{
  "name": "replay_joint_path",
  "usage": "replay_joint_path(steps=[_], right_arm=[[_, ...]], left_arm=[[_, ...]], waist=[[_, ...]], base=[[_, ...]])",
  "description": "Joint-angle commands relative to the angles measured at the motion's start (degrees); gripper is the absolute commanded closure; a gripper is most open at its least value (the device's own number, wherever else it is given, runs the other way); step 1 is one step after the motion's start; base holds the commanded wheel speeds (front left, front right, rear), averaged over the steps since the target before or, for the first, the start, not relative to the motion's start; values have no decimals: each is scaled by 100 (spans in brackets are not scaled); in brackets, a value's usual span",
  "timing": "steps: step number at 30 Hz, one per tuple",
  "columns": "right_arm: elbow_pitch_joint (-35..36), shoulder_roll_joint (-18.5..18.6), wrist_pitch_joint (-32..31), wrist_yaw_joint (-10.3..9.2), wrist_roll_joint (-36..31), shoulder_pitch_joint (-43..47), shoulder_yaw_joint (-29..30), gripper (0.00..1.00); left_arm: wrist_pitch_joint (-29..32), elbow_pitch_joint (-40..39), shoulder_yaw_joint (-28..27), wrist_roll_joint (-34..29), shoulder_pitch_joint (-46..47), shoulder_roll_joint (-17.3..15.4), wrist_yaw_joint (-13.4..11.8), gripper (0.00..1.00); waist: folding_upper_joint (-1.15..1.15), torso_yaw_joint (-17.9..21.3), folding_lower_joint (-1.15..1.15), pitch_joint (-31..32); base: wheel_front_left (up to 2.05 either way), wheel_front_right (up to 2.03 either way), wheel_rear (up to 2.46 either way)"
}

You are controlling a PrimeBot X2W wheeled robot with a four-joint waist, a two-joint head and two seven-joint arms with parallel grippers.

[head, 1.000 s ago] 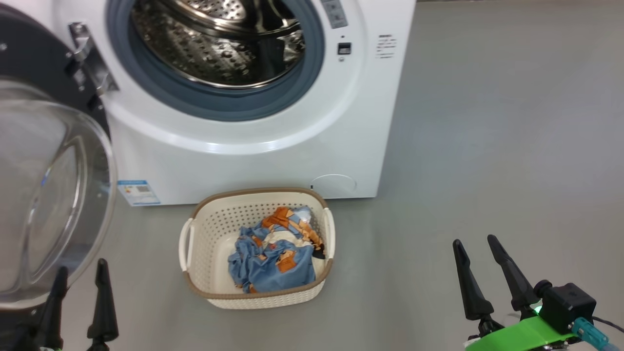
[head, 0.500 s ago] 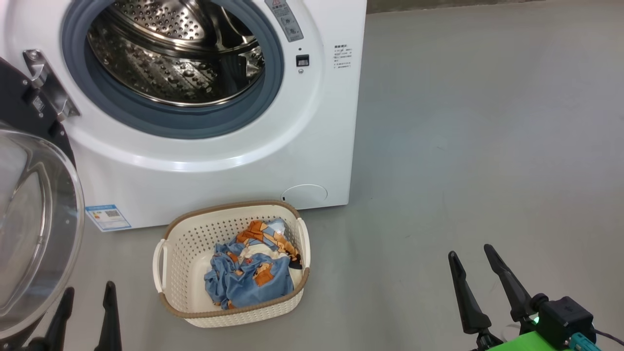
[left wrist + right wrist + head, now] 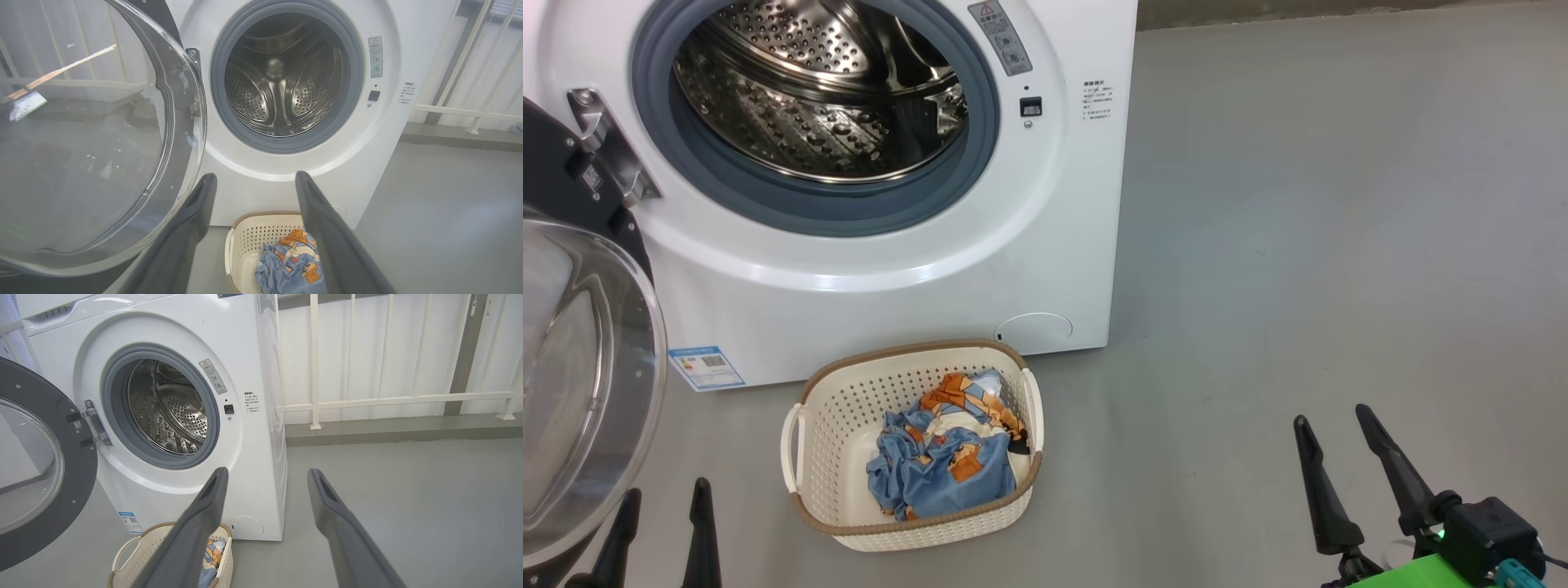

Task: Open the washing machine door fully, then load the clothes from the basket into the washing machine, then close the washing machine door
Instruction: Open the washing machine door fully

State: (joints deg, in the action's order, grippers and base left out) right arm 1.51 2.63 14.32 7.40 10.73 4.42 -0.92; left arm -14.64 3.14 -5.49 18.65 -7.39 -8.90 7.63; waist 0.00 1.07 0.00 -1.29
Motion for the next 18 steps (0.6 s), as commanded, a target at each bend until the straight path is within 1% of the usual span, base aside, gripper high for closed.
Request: replay_joint_path(steps=[1, 18], right_arm=[[170, 25, 68, 9, -25, -98, -61, 0], [78, 25, 68, 9, -214, -162, 75, 0]], left_arm=[[-36, -170, -180, -48, 79, -94, -14, 0], [-36, -157, -41, -34, 124, -160, -14, 0]], waist=[[0, -3, 0, -11], [0, -50, 0, -56]], base=[[0, 0, 0], [0, 0, 0]])
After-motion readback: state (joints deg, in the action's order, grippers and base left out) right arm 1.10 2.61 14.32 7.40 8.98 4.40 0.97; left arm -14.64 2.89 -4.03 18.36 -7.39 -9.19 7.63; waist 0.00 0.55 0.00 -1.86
